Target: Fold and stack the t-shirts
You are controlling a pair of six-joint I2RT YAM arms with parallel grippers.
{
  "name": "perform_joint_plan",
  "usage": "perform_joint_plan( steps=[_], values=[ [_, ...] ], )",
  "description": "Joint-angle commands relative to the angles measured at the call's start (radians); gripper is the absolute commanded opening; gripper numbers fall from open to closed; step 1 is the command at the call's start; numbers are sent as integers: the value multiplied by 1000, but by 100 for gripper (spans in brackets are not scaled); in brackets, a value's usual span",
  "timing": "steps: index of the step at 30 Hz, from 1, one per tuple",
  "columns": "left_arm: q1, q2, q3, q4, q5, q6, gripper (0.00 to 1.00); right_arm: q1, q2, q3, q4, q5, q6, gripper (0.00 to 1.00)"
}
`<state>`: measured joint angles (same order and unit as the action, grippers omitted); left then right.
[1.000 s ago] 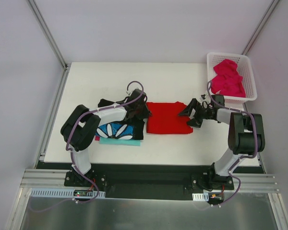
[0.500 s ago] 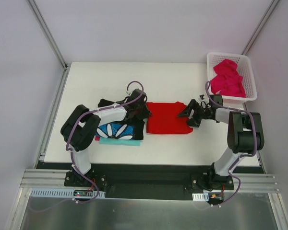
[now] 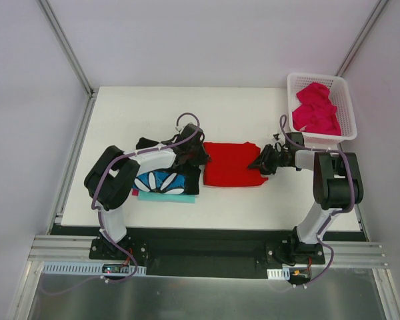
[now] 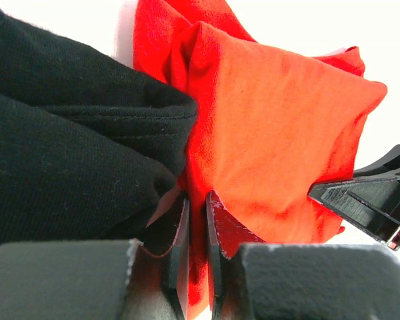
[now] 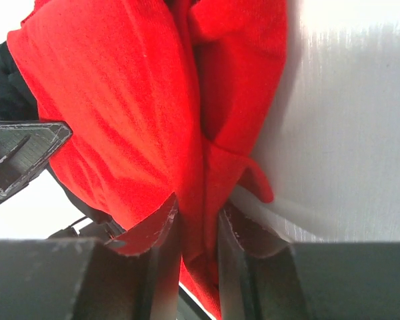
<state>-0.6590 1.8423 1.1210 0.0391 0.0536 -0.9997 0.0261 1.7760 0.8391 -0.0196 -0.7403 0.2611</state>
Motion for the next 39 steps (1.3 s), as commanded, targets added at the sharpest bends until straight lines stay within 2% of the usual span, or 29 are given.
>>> perform_joint_plan(
  steps=[1, 7, 8, 9, 24, 39],
  values=[
    [6, -28, -7, 8, 26, 18, 0, 5, 6, 2, -6, 22, -20, 25],
    [6, -28, -13, 8, 26, 13, 0, 9, 5, 14, -6, 13, -8, 9],
    [6, -26, -13, 8, 25, 10, 0, 11, 0, 15, -6, 13, -6, 2],
    [6, -25, -9, 8, 28, 9, 0, 11, -4, 23, -8, 12, 0, 0],
    [6, -51, 36, -24, 22, 30, 0, 67, -138, 202, -249, 75, -51, 0],
    [39, -143, 49, -110, -12, 62, 0, 77, -184, 259, -321, 87, -60, 0]
  ],
)
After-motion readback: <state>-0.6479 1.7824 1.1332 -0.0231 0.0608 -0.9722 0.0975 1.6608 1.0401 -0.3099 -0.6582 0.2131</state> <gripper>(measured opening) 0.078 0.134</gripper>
